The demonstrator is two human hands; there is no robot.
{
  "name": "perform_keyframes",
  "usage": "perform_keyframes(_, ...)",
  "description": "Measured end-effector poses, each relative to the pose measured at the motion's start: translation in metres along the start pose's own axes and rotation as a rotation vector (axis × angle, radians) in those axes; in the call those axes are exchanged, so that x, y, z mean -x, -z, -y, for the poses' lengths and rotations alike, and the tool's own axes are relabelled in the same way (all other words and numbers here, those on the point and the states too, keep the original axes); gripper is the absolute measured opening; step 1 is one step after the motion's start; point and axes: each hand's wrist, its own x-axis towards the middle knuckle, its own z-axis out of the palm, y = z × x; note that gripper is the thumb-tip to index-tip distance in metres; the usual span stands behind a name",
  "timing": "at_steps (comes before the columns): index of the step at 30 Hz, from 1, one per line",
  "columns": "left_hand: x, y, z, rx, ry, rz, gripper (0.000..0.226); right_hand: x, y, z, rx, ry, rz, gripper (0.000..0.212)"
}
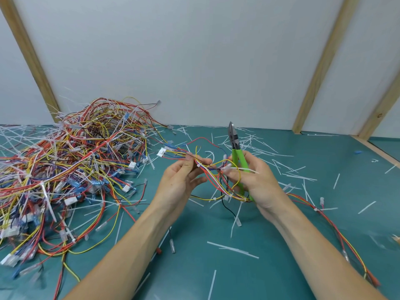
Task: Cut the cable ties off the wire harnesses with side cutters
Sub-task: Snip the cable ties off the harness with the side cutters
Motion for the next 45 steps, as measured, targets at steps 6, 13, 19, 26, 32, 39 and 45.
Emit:
perform_keyframes(6, -0.002, 0.003, -0.003, 0.024, 0.149, -0.029, 0.035, -0.001, -0.002, -0.002, 0.164, 0.246, -0.107, 0.028)
perform_keyframes(13, 0.001, 0.004, 0.003, -0.364, 0.063, -0.127, 0.039, 0.004, -0.001, -0.004, 0.31, 0.453, -0.253, 0.035)
perform_keyframes(19, 0.004, -0.002, 0.007, -0.441, 0.039, 0.018, 0.041, 0.006, -0.005, -0.008, 0.501, 0.526, -0.266, 0.033)
perform_keyframes(26, 0.003, 0.002, 0.011, -0.472, -0.017, 0.034, 0.022, 0.006, -0.007, -0.003, 0.393, 0.464, -0.239, 0.037)
perform_keyframes(32, 0.002, -0.001, 0.012, -0.47, -0.019, 0.031, 0.02, 0.005, -0.008, -0.003, 0.279, 0.326, -0.13, 0.039)
perform_keyframes(39, 0.003, -0.003, 0.01, -0.357, 0.055, 0.04, 0.024, 0.005, -0.014, -0.008, 0.245, 0.265, -0.196, 0.037)
perform_keyframes(45, 0.003, -0.002, 0.012, -0.337, 0.109, -0.008, 0.03, 0.009, -0.018, -0.009, 0.283, 0.239, -0.14, 0.033)
